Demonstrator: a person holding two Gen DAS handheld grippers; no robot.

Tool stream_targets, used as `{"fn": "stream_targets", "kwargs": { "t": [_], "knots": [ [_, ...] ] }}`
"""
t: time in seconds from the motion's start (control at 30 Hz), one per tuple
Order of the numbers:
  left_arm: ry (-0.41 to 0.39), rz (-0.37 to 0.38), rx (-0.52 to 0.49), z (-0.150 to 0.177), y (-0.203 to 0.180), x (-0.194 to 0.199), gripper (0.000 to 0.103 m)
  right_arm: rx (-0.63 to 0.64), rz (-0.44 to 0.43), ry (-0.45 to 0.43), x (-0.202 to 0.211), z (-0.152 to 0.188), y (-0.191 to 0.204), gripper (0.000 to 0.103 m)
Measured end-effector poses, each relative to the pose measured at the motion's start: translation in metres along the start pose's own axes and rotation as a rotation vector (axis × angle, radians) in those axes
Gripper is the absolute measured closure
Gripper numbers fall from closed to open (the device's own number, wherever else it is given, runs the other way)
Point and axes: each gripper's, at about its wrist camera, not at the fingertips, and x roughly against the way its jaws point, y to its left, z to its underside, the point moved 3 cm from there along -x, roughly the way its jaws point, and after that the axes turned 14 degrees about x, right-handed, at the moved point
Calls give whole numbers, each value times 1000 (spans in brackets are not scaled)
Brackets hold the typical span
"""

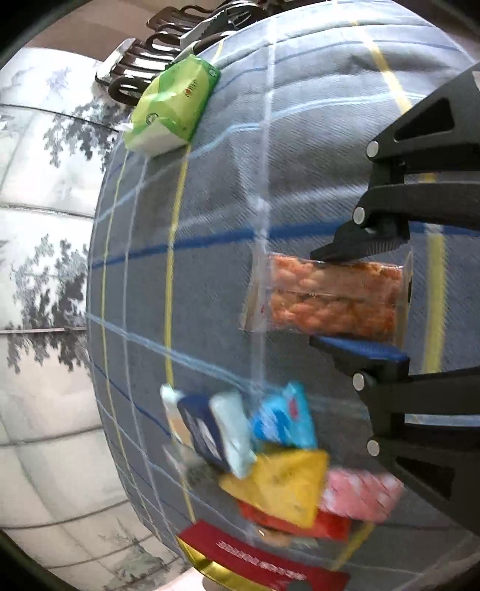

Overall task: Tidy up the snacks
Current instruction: 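Grasp the clear bag of orange twisted sticks with the right tool while the left tool approaches the green-label packet, then grasp the small clear green-label packet with the left tool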

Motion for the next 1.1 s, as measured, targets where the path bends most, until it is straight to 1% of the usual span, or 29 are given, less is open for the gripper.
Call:
{"fn": "stream_targets", "kwargs": {
  "t": [0.1, 0.17, 0.2, 0.27, 0.33, 0.37, 0.43, 0.5, 0.7, 0.83, 0.9, 0.97, 1.0, 1.07, 1.1],
  "knots": [
    [-3, -8, -1, -4, -5, -3, 22, -3, 11, -29, -7, -7, -10, 65],
    [5, 3, 1, -5, -9, -4, 28, -2, 17, -45, -13, -14, -16, 65],
    [9, 8, 1, -6, -11, -5, 29, -6, 20, -50, -15, -16, -19, 65],
    [6, 7, -6, -8, -16, -7, 39, -7, 23, -59, -19, -19, -23, 65],
    [10, 6, -12, -9, -19, -11, 44, -11, 21, -72, -20, -20, -24, 65],
    [26, 8, -3, -10, -20, -15, 49, -11, 20, -77, -21, -20, -26, 65],
    [56, 25, 16, -11, -20, -22, 54, -15, 12, -83, -21, -20, -27, 65],
    [76, 33, 30, -12, -21, -28, 57, -20, 6, -85, -21, -20, -28, 65],
    [94, 17, 48, -16, -25, -42, 58, -21, 3, -86, -21, -19, -28, 64],
    [122, 12, 75, -18, -25, -53, 67, -21, 0, -86, -21, -18, -28, 63],
    [132, 18, 79, -17, -24, -57, 70, -21, -3, -87, -21, -18, -28, 63],
    [136, 17, 83, -17, -23, -60, 74, -22, -4, -87, -21, -18, -28, 63],
    [126, 17, 81, -17, -22, -59, 76, -23, -6, -88, -22, -18, -29, 63],
    [126, 21, 75, -17, -22, -60, 82, -23, -7, -88, -23, -18, -30, 63],
    [126, 16, 73, -17, -21, -60, 82, -23, -6, -88, -23, -18, -30, 63]
  ]
}}
